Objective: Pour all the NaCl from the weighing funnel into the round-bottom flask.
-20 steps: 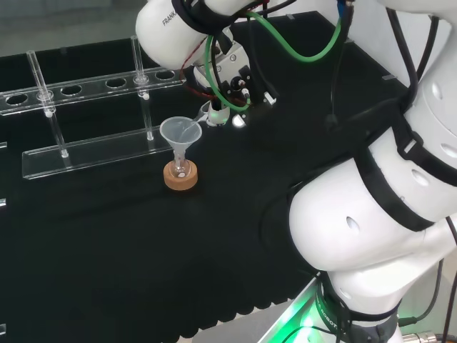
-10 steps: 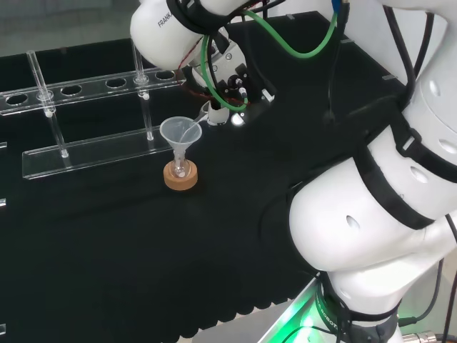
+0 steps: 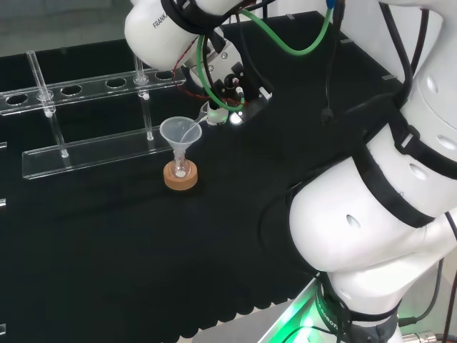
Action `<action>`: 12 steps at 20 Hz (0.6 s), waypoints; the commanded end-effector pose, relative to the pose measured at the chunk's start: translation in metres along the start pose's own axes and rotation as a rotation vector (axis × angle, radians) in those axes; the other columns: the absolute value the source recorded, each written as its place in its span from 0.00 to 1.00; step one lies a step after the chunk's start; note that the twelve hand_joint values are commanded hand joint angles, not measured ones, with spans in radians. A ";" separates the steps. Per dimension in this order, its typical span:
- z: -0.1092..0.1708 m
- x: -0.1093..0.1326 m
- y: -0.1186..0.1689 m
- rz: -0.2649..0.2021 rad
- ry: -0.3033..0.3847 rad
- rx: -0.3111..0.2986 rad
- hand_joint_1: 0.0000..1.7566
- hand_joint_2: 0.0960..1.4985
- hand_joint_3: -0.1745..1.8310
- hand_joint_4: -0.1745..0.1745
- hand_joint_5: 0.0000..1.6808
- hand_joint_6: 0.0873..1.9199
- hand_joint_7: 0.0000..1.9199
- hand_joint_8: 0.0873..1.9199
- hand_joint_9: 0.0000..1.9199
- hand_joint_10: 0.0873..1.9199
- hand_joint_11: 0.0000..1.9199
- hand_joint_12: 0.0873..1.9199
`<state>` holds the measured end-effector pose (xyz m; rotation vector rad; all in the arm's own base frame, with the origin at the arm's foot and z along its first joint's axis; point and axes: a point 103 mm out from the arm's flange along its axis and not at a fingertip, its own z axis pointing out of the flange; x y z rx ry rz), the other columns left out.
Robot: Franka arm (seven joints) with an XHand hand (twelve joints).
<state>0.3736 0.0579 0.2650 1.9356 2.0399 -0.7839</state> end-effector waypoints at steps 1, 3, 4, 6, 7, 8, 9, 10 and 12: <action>-0.005 0.001 0.000 0.002 -0.026 0.009 0.61 0.47 0.38 1.00 0.68 0.43 0.34 0.33 0.58 0.09 0.51 0.46; -0.007 0.001 0.000 0.002 -0.036 0.012 0.61 0.47 0.38 1.00 0.68 0.43 0.34 0.33 0.59 0.09 0.51 0.46; -0.007 0.002 0.000 0.001 -0.040 0.013 0.61 0.47 0.38 1.00 0.68 0.43 0.34 0.33 0.59 0.09 0.51 0.46; -0.009 0.002 0.001 0.003 -0.048 0.014 0.61 0.47 0.38 1.00 0.68 0.43 0.34 0.33 0.59 0.09 0.51 0.46; -0.010 0.002 0.001 0.004 -0.051 0.015 0.61 0.47 0.37 1.00 0.68 0.43 0.34 0.33 0.59 0.09 0.51 0.46; -0.011 0.002 0.001 0.005 -0.056 0.017 0.61 0.47 0.37 1.00 0.68 0.43 0.34 0.33 0.59 0.09 0.51 0.46; -0.011 0.001 0.000 0.006 -0.058 0.015 0.61 0.47 0.37 1.00 0.68 0.43 0.34 0.33 0.59 0.09 0.51 0.46; -0.011 0.001 0.000 0.007 -0.063 0.014 0.61 0.47 0.37 1.00 0.68 0.43 0.34 0.33 0.59 0.09 0.51 0.46; -0.012 0.001 0.000 0.009 -0.071 0.012 0.61 0.47 0.37 1.00 0.68 0.43 0.34 0.33 0.59 0.09 0.51 0.46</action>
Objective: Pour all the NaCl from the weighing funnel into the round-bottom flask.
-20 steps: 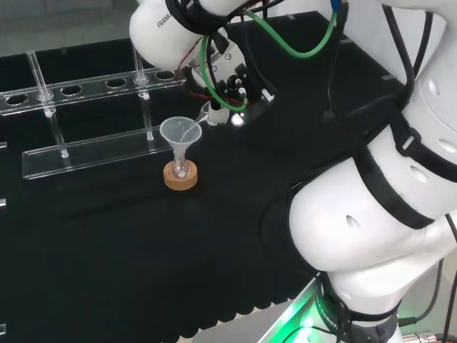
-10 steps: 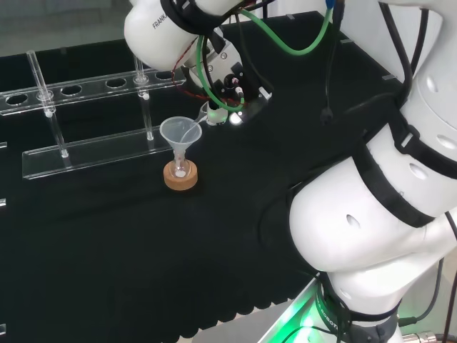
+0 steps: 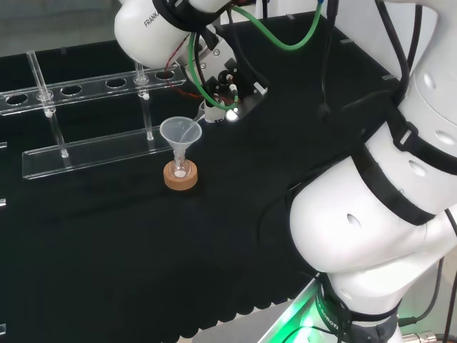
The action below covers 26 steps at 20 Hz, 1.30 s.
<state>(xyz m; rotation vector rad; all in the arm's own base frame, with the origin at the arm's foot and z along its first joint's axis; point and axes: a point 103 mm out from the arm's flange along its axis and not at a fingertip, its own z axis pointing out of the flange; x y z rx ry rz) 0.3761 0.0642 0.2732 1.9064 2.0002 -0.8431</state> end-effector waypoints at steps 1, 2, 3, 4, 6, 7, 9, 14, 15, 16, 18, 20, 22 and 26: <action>-0.002 0.001 -0.001 0.002 -0.020 -0.003 0.61 0.47 0.37 1.00 0.68 0.43 0.34 0.33 0.59 0.09 0.51 0.46; -0.002 0.001 -0.001 0.002 -0.022 -0.001 0.61 0.47 0.37 1.00 0.68 0.43 0.34 0.33 0.59 0.09 0.51 0.46; -0.002 0.001 -0.001 0.002 -0.025 -0.001 0.61 0.47 0.37 1.00 0.68 0.43 0.34 0.33 0.59 0.09 0.51 0.46; -0.002 0.001 -0.001 0.001 -0.026 0.001 0.61 0.47 0.37 1.00 0.68 0.43 0.34 0.33 0.58 0.09 0.51 0.46; -0.003 0.002 -0.001 0.000 -0.033 0.002 0.61 0.47 0.37 1.00 0.68 0.43 0.34 0.33 0.58 0.09 0.51 0.46; -0.004 0.002 -0.001 0.000 -0.037 0.002 0.61 0.47 0.37 1.00 0.68 0.43 0.34 0.33 0.58 0.09 0.51 0.46; -0.005 0.003 -0.001 -0.002 -0.043 0.001 0.61 0.47 0.37 1.00 0.68 0.42 0.34 0.33 0.58 0.08 0.51 0.46; -0.008 0.005 -0.001 -0.002 -0.062 0.015 0.61 0.47 0.37 1.00 0.68 0.42 0.34 0.33 0.58 0.08 0.50 0.46; -0.008 0.006 -0.001 -0.001 -0.065 0.016 0.61 0.47 0.37 1.00 0.68 0.42 0.34 0.33 0.58 0.08 0.50 0.46; -0.009 0.006 -0.001 -0.002 -0.067 0.016 0.61 0.47 0.37 1.00 0.68 0.42 0.34 0.33 0.58 0.08 0.50 0.46; -0.010 0.007 -0.001 -0.002 -0.072 0.016 0.61 0.47 0.37 1.00 0.68 0.42 0.34 0.33 0.58 0.08 0.49 0.46; -0.011 0.006 -0.001 0.002 -0.080 0.019 0.61 0.47 0.37 1.00 0.68 0.42 0.34 0.33 0.58 0.08 0.49 0.46; -0.011 0.007 -0.001 0.003 -0.087 0.022 0.61 0.47 0.37 1.00 0.68 0.42 0.34 0.33 0.58 0.08 0.49 0.46; -0.014 0.008 -0.001 0.003 -0.105 0.021 0.61 0.47 0.37 1.00 0.68 0.42 0.34 0.33 0.58 0.08 0.49 0.46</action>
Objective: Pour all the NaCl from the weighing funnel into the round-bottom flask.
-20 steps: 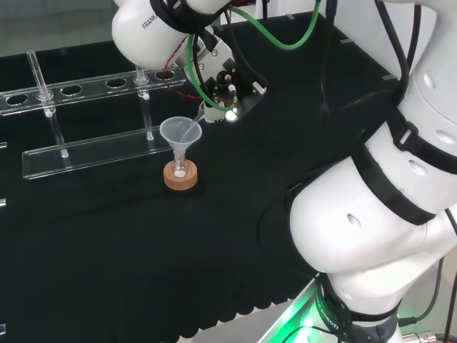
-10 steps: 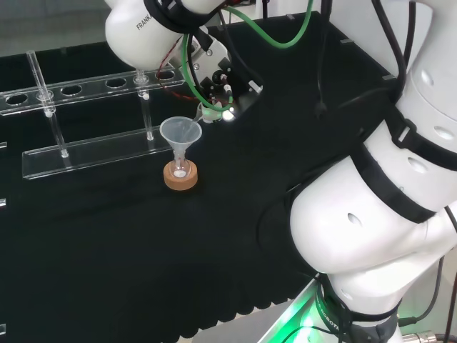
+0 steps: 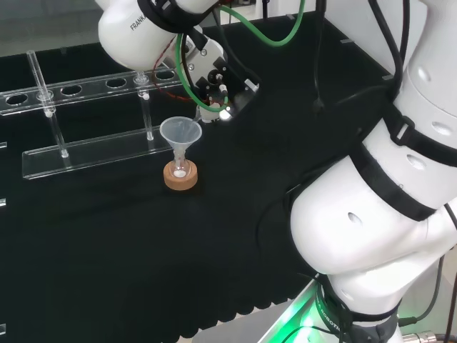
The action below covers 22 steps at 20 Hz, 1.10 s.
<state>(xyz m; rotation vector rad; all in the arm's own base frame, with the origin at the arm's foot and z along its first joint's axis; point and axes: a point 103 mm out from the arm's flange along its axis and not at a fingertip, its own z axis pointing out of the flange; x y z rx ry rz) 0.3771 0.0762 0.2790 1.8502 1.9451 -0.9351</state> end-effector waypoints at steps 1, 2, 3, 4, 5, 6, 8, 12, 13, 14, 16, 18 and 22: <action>-0.003 0.001 0.000 0.002 -0.024 -0.002 0.61 0.47 0.37 1.00 0.68 0.42 0.34 0.33 0.58 0.08 0.49 0.46; -0.004 0.002 0.000 0.002 -0.028 0.001 0.61 0.47 0.37 1.00 0.68 0.42 0.34 0.33 0.58 0.08 0.49 0.46; -0.004 0.002 0.000 0.002 -0.033 0.001 0.61 0.47 0.37 1.00 0.68 0.42 0.34 0.33 0.58 0.08 0.49 0.47; -0.005 0.003 -0.001 0.002 -0.040 0.001 0.61 0.47 0.37 1.00 0.68 0.42 0.34 0.33 0.58 0.08 0.49 0.47; -0.006 0.004 -0.001 0.002 -0.044 0.002 0.61 0.47 0.37 1.00 0.68 0.42 0.34 0.33 0.58 0.08 0.49 0.47; -0.007 0.005 -0.001 0.002 -0.049 0.005 0.61 0.47 0.37 1.00 0.68 0.42 0.34 0.33 0.58 0.08 0.49 0.47; -0.009 0.006 -0.002 0.003 -0.058 0.003 0.61 0.47 0.37 1.00 0.68 0.42 0.34 0.33 0.58 0.08 0.49 0.47; -0.013 0.007 -0.003 0.006 -0.072 0.004 0.61 0.47 0.37 1.00 0.68 0.42 0.34 0.33 0.58 0.08 0.49 0.47; -0.014 0.007 -0.003 0.008 -0.076 0.003 0.61 0.47 0.37 1.00 0.68 0.42 0.34 0.33 0.59 0.08 0.49 0.47; -0.015 0.007 -0.003 0.011 -0.085 0.001 0.61 0.47 0.37 1.00 0.68 0.42 0.34 0.33 0.59 0.08 0.48 0.47; -0.016 0.007 -0.004 0.012 -0.095 0.002 0.61 0.47 0.37 1.00 0.68 0.42 0.34 0.33 0.59 0.08 0.48 0.47; -0.017 0.007 -0.004 0.012 -0.100 0.004 0.61 0.47 0.37 1.00 0.68 0.42 0.34 0.33 0.59 0.08 0.48 0.47; -0.020 0.008 -0.004 0.012 -0.108 0.001 0.61 0.47 0.37 1.00 0.68 0.42 0.34 0.33 0.59 0.08 0.49 0.47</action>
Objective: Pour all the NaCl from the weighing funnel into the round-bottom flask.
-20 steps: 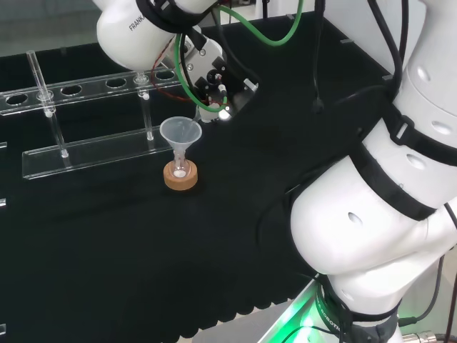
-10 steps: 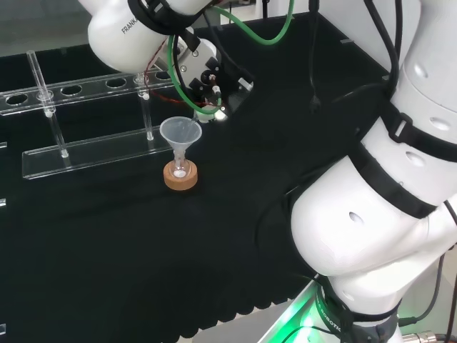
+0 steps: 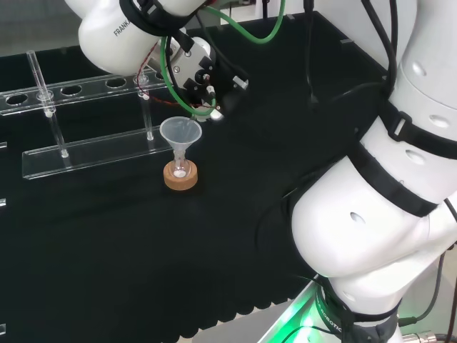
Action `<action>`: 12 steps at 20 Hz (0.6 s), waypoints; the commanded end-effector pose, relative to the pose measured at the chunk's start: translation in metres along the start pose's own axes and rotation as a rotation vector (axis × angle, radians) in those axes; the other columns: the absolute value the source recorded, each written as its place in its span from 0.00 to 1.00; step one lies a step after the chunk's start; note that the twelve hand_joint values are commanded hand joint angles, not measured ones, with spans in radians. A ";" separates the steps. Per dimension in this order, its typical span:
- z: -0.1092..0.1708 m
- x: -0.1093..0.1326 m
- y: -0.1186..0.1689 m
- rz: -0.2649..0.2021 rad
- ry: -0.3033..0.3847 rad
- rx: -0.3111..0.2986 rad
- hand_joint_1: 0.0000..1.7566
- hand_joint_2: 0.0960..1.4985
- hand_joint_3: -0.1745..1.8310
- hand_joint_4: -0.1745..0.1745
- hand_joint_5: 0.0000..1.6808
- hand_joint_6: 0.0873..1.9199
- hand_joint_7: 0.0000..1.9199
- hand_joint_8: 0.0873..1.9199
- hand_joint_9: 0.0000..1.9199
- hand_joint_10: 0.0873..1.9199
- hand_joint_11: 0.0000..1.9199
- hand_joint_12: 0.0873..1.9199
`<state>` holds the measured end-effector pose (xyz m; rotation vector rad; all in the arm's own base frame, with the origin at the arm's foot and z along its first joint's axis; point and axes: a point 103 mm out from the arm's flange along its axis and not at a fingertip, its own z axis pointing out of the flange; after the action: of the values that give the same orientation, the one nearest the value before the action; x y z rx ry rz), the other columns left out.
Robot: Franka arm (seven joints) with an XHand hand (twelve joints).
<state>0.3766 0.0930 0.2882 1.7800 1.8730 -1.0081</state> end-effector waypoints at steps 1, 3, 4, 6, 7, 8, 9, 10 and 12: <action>-0.003 0.001 0.000 0.000 -0.011 -0.004 0.61 0.47 0.37 1.00 0.68 0.42 0.34 0.33 0.59 0.08 0.49 0.47; -0.004 0.002 0.000 -0.001 -0.015 -0.006 0.61 0.47 0.37 1.00 0.68 0.42 0.34 0.33 0.59 0.08 0.49 0.47; -0.004 0.002 0.000 -0.002 -0.019 -0.004 0.61 0.47 0.37 1.00 0.68 0.42 0.34 0.33 0.59 0.08 0.49 0.47; -0.004 0.002 0.000 -0.001 -0.028 -0.002 0.61 0.47 0.37 1.00 0.68 0.42 0.34 0.33 0.59 0.08 0.49 0.47; -0.005 0.002 0.001 -0.001 -0.031 -0.001 0.61 0.47 0.37 1.00 0.68 0.42 0.34 0.33 0.59 0.08 0.49 0.47; -0.006 0.002 0.001 0.000 -0.034 0.001 0.61 0.47 0.37 1.00 0.68 0.42 0.34 0.33 0.59 0.08 0.49 0.47; -0.006 0.003 0.001 0.002 -0.038 0.005 0.61 0.47 0.37 1.00 0.68 0.42 0.34 0.33 0.59 0.08 0.49 0.47; -0.007 0.004 0.001 0.002 -0.043 0.006 0.61 0.47 0.37 1.00 0.68 0.42 0.34 0.33 0.59 0.08 0.49 0.47; -0.008 0.006 0.000 0.002 -0.056 0.007 0.61 0.47 0.37 1.00 0.68 0.42 0.34 0.33 0.59 0.08 0.49 0.47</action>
<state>0.3779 0.0994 0.2897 1.7523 1.8505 -1.0385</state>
